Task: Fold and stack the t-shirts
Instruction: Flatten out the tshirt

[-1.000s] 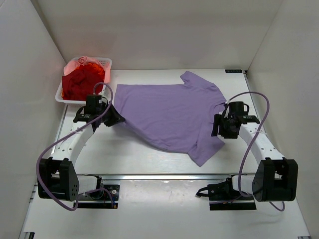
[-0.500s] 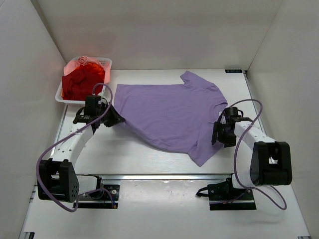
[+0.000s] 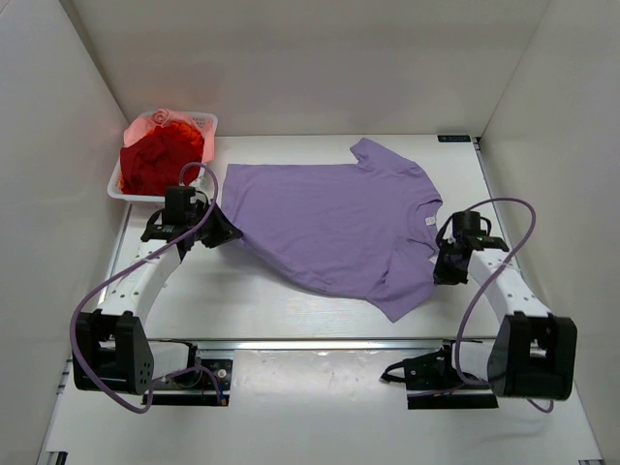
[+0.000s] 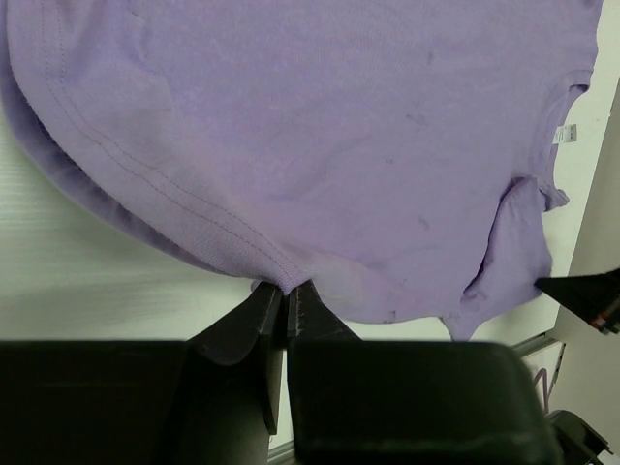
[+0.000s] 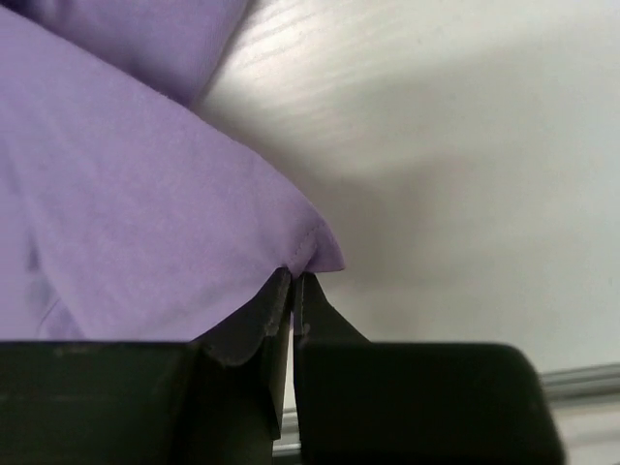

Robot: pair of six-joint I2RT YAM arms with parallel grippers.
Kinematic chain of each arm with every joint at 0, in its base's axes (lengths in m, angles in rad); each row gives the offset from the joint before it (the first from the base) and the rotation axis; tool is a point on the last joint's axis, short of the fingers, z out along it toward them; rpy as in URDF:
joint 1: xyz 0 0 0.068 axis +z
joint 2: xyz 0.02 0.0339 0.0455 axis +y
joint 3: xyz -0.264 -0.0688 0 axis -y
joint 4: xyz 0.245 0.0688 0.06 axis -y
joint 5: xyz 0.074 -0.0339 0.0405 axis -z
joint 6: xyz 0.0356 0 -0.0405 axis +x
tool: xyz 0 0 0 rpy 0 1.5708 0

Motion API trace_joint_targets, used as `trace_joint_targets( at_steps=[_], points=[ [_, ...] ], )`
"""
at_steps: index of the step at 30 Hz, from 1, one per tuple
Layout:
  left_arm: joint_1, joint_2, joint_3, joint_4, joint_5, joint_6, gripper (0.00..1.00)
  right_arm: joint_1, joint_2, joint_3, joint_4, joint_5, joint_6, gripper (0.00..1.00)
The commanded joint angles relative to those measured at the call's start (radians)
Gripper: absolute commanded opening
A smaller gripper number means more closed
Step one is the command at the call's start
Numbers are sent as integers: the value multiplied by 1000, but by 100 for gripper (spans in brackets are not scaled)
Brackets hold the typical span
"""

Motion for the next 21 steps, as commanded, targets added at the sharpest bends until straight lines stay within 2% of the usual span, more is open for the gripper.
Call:
trace_joint_targets(
  at_steps=[1,4,5,8,14,16,21],
  points=[
    [0,-37,-3,16,16,4,14,-6,-106,57,-139,18,63,0],
    [-4,-34,2,18,22,1,13,51,-170,89,-211,46,119,0],
    [0,-36,2,16,22,1,14,109,-201,107,-240,51,130,0],
    [-4,-33,-2,15,22,2,14,131,-239,164,-300,18,178,0],
    [0,-34,11,2,30,8,14,206,-373,269,-427,74,227,1],
    [3,-37,14,4,31,7,14,188,-420,267,-447,44,201,0],
    [6,-28,22,-2,34,10,15,57,-460,195,-511,-269,3,0]
  ],
)
